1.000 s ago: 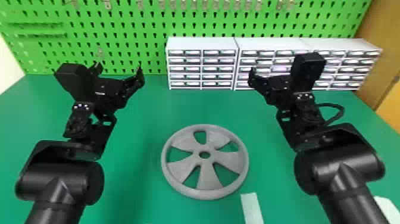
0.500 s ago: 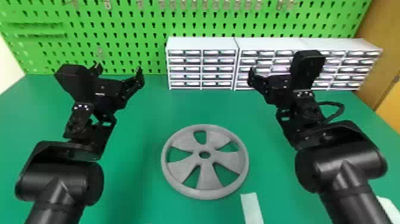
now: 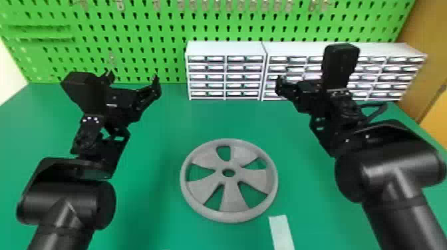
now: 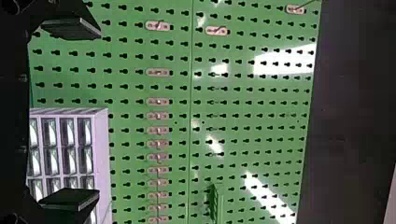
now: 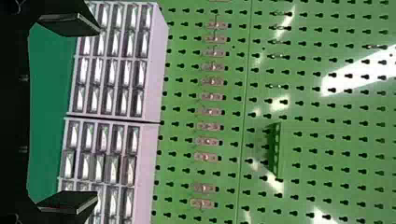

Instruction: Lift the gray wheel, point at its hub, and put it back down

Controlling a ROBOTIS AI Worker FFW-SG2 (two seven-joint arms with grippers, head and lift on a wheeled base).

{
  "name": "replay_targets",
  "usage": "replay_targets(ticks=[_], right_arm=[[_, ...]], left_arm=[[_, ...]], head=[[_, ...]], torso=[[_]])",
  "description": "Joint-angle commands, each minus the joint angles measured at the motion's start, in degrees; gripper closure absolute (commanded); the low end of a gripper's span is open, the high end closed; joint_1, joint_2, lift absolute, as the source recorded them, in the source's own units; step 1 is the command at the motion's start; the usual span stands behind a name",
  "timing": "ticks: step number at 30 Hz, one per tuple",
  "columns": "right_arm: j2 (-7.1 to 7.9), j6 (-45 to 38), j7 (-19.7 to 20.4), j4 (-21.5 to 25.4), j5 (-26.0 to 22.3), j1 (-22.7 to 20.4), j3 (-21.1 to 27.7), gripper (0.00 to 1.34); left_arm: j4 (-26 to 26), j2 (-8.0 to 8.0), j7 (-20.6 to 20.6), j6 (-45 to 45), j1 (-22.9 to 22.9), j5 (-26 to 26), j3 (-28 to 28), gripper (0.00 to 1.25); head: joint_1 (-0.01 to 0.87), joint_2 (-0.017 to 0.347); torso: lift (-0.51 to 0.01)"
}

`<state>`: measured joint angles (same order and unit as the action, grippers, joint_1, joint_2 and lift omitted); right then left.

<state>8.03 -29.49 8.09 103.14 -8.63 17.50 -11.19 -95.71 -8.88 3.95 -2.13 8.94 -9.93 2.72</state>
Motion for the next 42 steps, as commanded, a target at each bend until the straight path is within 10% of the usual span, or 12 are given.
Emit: replay_targets(ticks=[1,22,42], right_arm=[[-0.38,-7.9,0.1,2.3,-0.2,1.2,0.4,0.07],[-1.08,-37.9,0.9,4.3,-3.0,9.5,-0.1,0.08],[-3.63,-49.9,0.9,-12.2,-5.4,18.6,-3.8,0.08]], left_arm=[[0.0,-0.08,0.0,0.1,-0.2,0.0,0.0,0.09],[0.0,-0.08,0.0,0.9,-0.1,0.2,0.2,0.09],[-0.4,-0.08,0.0,2.8,-0.1,-0.2,0.0,0.09]], head=[[0.692,0.048],[0.692,0.048],[0.692,0.048]], torso=[[-0.088],[-0.088],[-0.088]])
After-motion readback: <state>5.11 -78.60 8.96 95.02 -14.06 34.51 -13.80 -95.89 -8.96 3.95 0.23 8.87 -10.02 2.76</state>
